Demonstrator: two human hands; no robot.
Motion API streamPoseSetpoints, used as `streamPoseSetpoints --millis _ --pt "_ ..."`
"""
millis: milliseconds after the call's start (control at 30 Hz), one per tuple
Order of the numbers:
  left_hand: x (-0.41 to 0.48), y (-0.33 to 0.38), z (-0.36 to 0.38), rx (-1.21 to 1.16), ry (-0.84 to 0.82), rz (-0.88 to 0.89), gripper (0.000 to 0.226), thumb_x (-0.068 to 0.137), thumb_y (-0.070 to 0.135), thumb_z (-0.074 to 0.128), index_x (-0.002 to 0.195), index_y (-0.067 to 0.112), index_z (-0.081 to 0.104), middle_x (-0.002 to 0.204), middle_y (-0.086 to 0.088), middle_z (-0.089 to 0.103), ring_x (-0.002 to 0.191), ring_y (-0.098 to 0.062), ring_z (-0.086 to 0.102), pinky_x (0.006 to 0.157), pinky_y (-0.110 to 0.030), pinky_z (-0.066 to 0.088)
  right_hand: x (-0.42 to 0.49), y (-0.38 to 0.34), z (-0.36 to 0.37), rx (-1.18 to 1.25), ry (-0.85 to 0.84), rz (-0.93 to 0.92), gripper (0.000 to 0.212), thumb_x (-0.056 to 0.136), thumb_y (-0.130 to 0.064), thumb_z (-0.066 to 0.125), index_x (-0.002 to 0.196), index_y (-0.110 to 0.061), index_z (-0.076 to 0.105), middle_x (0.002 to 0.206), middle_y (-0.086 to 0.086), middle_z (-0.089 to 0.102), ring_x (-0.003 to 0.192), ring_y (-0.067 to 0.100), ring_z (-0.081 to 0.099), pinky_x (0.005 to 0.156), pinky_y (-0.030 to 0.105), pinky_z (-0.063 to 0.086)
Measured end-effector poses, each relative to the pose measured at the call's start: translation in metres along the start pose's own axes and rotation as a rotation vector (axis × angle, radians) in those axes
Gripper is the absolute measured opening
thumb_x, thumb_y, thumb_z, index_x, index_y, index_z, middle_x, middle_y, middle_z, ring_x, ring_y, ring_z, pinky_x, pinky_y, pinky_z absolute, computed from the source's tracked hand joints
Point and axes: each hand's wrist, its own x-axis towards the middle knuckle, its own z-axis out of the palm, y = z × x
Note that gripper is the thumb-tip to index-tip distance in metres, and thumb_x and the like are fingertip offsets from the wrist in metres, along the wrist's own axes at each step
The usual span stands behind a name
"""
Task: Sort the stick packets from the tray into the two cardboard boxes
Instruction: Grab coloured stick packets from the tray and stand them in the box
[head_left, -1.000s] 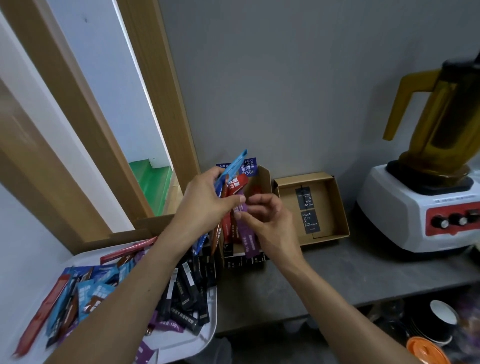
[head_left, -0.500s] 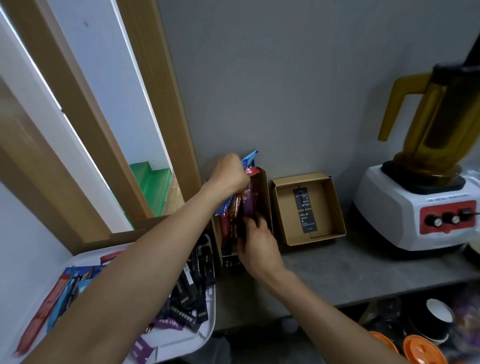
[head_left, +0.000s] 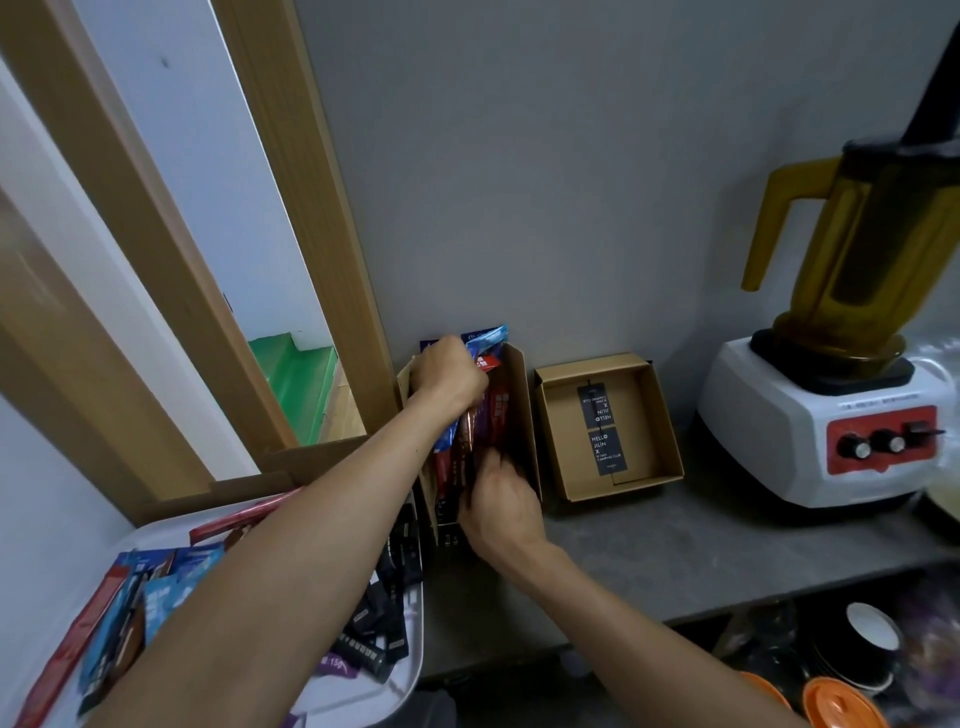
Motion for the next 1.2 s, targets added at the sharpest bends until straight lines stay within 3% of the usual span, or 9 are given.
streamPoseSetpoints --millis 200,433,500,600,733,867,967,1067,1200 --pt "0.0 -0.003 0.003 -0.009 0.041 0.033 0.031 0.083 0.011 0.075 0.112 0.008 0.064 0.1 -0.01 0.07 0.093 -0.029 0.068 0.075 -0.038 0.057 -0.004 -0.001 0.001 -0.004 0.075 -0.019 0.078 0.095 -0.026 0.067 0.157 -0.007 0.023 0.149 0.012 0.046 0.134 0.026 0.052 0.112 0.035 0.043" --pt "0.0 -0.001 0.001 -0.03 -0.001 0.011 0.038 0.086 0.016 0.075 0.121 0.01 0.06 0.11 -0.009 0.068 0.102 -0.028 0.066 0.077 -0.035 0.051 -0.002 0.005 -0.001 0.012 -0.023 0.0 0.052 0.096 -0.025 0.068 0.141 -0.015 0.043 0.141 0.011 0.049 0.117 0.025 0.063 0.098 0.035 0.055" --pt "0.001 0.001 -0.005 -0.062 -0.032 -0.018 0.036 0.083 0.014 0.078 0.115 0.01 0.062 0.103 -0.008 0.07 0.093 -0.025 0.069 0.072 -0.033 0.053 -0.004 0.004 -0.001 -0.01 0.003 -0.02 0.053 0.095 -0.025 0.068 0.142 -0.017 0.044 0.143 0.01 0.047 0.118 0.024 0.062 0.1 0.035 0.054" --pt "-0.002 0.005 -0.024 -0.199 -0.059 -0.015 0.028 0.081 0.005 0.078 0.104 0.009 0.064 0.074 -0.001 0.072 0.055 -0.007 0.068 0.048 -0.022 0.048 -0.004 0.003 0.0 -0.042 0.023 -0.103 0.044 0.096 -0.023 0.065 0.138 -0.019 0.053 0.143 0.007 0.046 0.122 0.024 0.057 0.103 0.036 0.052" --pt "-0.022 0.005 -0.054 -0.348 0.022 0.121 0.025 0.09 0.025 0.077 0.106 0.018 0.058 0.08 -0.002 0.073 0.071 -0.015 0.072 0.067 -0.032 0.056 0.008 0.004 0.0 -0.077 -0.089 -0.167 0.031 0.1 -0.02 0.058 0.131 -0.021 0.061 0.138 0.006 0.051 0.12 0.025 0.058 0.099 0.037 0.053" --pt "-0.052 -0.009 -0.069 -0.592 0.128 0.179 0.019 0.095 0.036 0.07 0.101 0.028 0.054 0.081 0.002 0.069 0.067 -0.006 0.068 0.066 -0.027 0.054 0.017 0.009 0.001 -0.092 -0.148 -0.134 0.035 0.101 -0.02 0.059 0.136 -0.024 0.058 0.141 0.007 0.047 0.121 0.025 0.058 0.098 0.035 0.052" --pt "-0.068 -0.029 -0.07 -0.744 0.172 0.134 0.021 0.095 0.039 0.069 0.101 0.024 0.057 0.073 0.001 0.069 0.063 -0.008 0.067 0.07 -0.034 0.056 0.015 0.009 0.002 -0.073 -0.12 -0.137 0.035 0.1 -0.019 0.06 0.134 -0.025 0.058 0.141 0.005 0.047 0.119 0.024 0.059 0.098 0.034 0.053" --pt "-0.078 -0.046 -0.064 -0.894 0.146 0.047 0.03 0.094 0.04 0.071 0.1 0.014 0.058 0.065 0.001 0.067 0.054 -0.008 0.063 0.061 -0.031 0.051 0.007 0.009 -0.004 0.015 -0.041 -0.175 0.032 0.099 -0.02 0.059 0.131 -0.026 0.06 0.139 0.001 0.05 0.121 0.021 0.058 0.102 0.034 0.051" --pt "-0.087 -0.056 -0.054 -0.934 0.135 0.026 0.032 0.093 0.042 0.07 0.101 0.014 0.059 0.066 -0.001 0.066 0.056 -0.011 0.063 0.064 -0.033 0.052 0.004 0.006 -0.016 0.042 0.087 -0.176 0.035 0.097 -0.023 0.062 0.132 -0.024 0.057 0.135 0.003 0.053 0.119 0.022 0.059 0.098 0.034 0.054"
